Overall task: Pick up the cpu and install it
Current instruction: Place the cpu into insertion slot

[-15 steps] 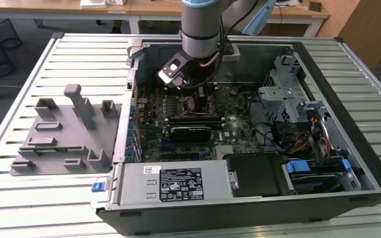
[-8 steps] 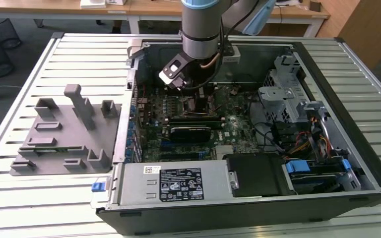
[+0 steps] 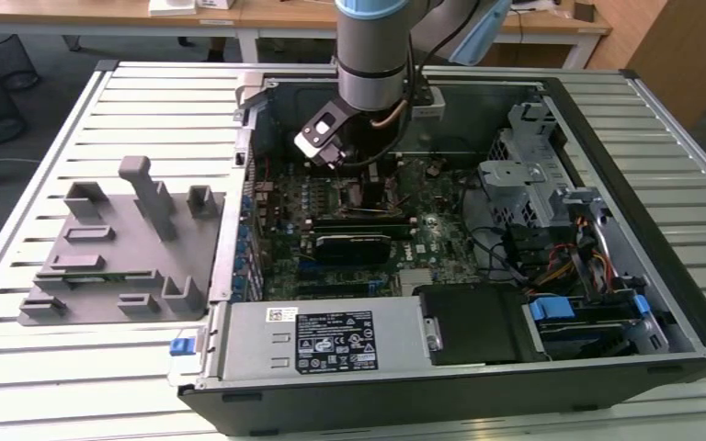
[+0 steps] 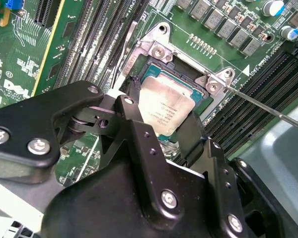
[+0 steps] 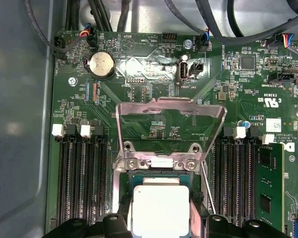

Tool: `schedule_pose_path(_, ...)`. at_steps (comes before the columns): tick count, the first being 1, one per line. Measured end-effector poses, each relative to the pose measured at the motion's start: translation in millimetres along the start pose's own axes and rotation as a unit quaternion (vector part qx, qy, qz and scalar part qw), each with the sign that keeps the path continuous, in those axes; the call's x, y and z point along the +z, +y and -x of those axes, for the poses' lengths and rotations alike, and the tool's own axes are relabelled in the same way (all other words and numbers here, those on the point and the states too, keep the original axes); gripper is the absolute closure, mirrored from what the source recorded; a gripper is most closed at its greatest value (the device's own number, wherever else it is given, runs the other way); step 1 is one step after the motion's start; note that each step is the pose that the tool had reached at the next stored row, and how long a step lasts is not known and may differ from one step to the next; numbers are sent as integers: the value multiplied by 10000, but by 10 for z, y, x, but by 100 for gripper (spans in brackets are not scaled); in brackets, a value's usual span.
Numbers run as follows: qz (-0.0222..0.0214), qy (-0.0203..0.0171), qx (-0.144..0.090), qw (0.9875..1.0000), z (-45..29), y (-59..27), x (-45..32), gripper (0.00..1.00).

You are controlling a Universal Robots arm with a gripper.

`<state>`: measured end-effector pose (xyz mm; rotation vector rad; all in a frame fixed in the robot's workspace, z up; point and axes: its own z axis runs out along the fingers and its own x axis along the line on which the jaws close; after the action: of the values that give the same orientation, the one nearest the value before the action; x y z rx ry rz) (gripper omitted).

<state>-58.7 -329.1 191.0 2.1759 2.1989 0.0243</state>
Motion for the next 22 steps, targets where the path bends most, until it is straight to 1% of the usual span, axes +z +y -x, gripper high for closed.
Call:
schedule_pose_path(9,1,1,0,10000,-1,0,4,46)
schedule_pose_path(10,4,6,0,10000,-2,1,7,46)
schedule_pose_path(12,7,10,1,10000,-4,2,12,45)
schedule_pose_path(13,5,7,1,10000,-3,1,10,39)
schedule_pose_path(15,2,2,0,10000,-1,0,6,39)
schedule_pose_path(17,0,1,0,10000,0,0,-3,39)
schedule_pose_path(20,1,1,1,10000,0,2,-41,39)
schedule_pose_path(22,2,2,0,10000,0,3,-45,39)
